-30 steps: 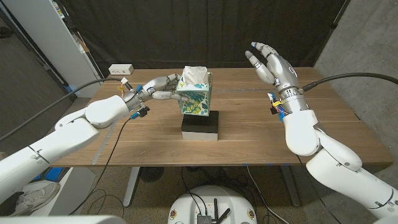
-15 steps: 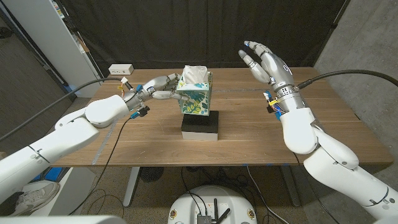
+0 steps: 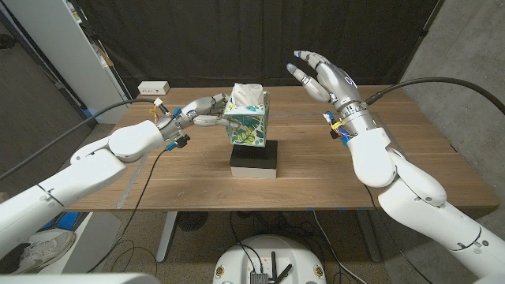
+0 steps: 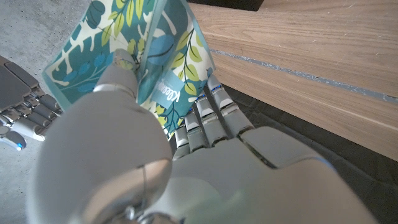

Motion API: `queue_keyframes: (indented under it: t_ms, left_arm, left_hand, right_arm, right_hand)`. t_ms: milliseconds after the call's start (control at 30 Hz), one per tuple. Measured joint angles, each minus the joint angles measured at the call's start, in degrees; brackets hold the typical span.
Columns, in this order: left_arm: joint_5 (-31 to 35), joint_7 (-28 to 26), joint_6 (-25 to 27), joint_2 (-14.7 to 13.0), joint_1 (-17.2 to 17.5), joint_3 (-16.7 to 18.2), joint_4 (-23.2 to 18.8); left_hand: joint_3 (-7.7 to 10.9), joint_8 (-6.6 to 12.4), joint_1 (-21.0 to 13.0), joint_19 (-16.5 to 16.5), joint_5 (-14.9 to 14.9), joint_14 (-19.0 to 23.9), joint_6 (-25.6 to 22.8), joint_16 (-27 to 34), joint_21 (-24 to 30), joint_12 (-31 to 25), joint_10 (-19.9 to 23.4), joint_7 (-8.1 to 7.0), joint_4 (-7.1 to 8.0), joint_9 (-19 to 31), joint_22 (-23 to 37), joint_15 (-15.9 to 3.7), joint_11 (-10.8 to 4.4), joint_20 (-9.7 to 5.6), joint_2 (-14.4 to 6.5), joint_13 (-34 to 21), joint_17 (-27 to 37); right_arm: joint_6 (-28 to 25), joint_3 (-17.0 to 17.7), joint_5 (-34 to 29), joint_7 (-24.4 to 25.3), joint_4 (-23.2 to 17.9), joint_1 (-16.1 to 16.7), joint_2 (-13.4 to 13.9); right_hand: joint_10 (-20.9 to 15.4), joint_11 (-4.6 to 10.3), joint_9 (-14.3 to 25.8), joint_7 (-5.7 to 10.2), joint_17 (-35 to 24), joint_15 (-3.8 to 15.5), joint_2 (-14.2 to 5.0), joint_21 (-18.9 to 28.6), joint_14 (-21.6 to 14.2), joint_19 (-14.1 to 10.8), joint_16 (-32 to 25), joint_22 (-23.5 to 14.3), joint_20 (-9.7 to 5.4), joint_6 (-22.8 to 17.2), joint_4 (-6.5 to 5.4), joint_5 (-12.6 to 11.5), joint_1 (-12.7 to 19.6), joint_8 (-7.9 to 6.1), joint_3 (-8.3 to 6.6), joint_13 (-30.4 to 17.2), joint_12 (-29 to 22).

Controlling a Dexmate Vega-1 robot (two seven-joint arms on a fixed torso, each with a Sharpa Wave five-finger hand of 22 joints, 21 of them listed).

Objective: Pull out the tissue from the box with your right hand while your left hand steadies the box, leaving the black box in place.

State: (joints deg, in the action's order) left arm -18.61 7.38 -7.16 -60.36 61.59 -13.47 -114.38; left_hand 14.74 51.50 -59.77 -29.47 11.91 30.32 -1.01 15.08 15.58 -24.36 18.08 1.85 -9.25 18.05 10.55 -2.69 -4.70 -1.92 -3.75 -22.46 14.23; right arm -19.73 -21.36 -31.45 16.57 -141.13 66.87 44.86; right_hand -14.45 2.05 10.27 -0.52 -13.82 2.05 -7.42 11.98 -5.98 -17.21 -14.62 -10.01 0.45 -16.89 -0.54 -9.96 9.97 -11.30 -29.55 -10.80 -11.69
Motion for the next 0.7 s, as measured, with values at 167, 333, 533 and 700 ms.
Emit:
queue_keyframes:
  t_ms: [167, 333, 533, 700]
  left_arm:
    - [0.0, 0.1, 0.0, 0.1, -0.3, -0.3, 0.3]
    - [0.0, 0.3, -0.1, 0.2, -0.5, -0.5, 0.4]
    - [0.0, 0.4, -0.2, 0.2, -0.6, -0.6, 0.5]
    - [0.0, 0.4, -0.2, 0.1, -0.6, -0.6, 0.4]
  left_hand:
    - [-0.01, 0.00, 0.1, 0.0, 0.0, 0.0, 0.0, -0.1, 0.0, 0.0, 0.0, 0.00, 0.00, 0.0, 0.0, -0.01, 0.00, 0.00, -0.1, 0.0, 0.0]
    - [-0.02, 0.00, 0.1, 0.0, 0.0, 0.1, 0.0, -0.1, 0.0, 0.0, 0.0, 0.00, 0.00, 0.0, 0.0, -0.09, 0.00, 0.01, -0.1, -0.3, 0.0]
    - [-0.01, 0.00, 0.1, 0.0, 0.2, 0.1, 0.0, -0.2, -0.1, 0.0, 0.0, 0.00, 0.02, 0.0, 0.0, -0.09, 0.00, 0.02, -0.1, -0.3, 0.1]
    - [0.08, 0.21, 0.1, 0.0, 0.3, 0.1, 0.0, -0.3, -0.1, 0.0, 0.0, 0.00, 0.10, 0.0, 0.0, -0.09, 0.00, 0.02, -0.1, -0.3, 0.2]
  right_arm:
    - [-1.5, -1.9, -1.5, -2.4, -0.1, -2.1, -0.6]
    - [-2.8, -2.7, -2.5, -4.4, -0.1, -3.1, -0.9]
    - [-4.1, -4.3, -3.5, -7.0, -0.2, -5.1, -1.3]
    - [-4.6, -5.7, -4.3, -8.8, -0.2, -6.9, -1.5]
  right_hand:
    - [0.0, 0.00, 0.0, 0.21, 0.0, 0.00, -0.55, 0.0, 0.0, 0.1, 0.0, 0.0, 0.10, -0.2, 0.00, 0.0, -0.5, 0.00, 0.00, 0.0, 0.0]
    - [0.0, 0.00, 0.0, 0.42, 0.0, 0.00, -0.52, 0.0, 0.0, 0.1, 0.0, 0.0, 0.09, -0.4, 0.24, 0.0, -0.5, 0.00, 0.24, -0.1, 0.0]
    - [0.0, 0.00, 0.0, 0.20, 0.0, 0.00, -0.52, 0.0, 0.0, 0.3, 0.0, 0.0, 0.30, -0.8, 0.44, 0.0, -0.5, 0.00, 0.44, -0.3, 0.0]
    - [0.0, 0.00, 0.0, 0.41, 0.0, 0.00, -0.52, 0.0, 0.0, 0.3, 0.2, 0.0, 0.29, -1.0, 0.48, 0.0, -0.5, 0.00, 0.48, -0.3, 0.0]
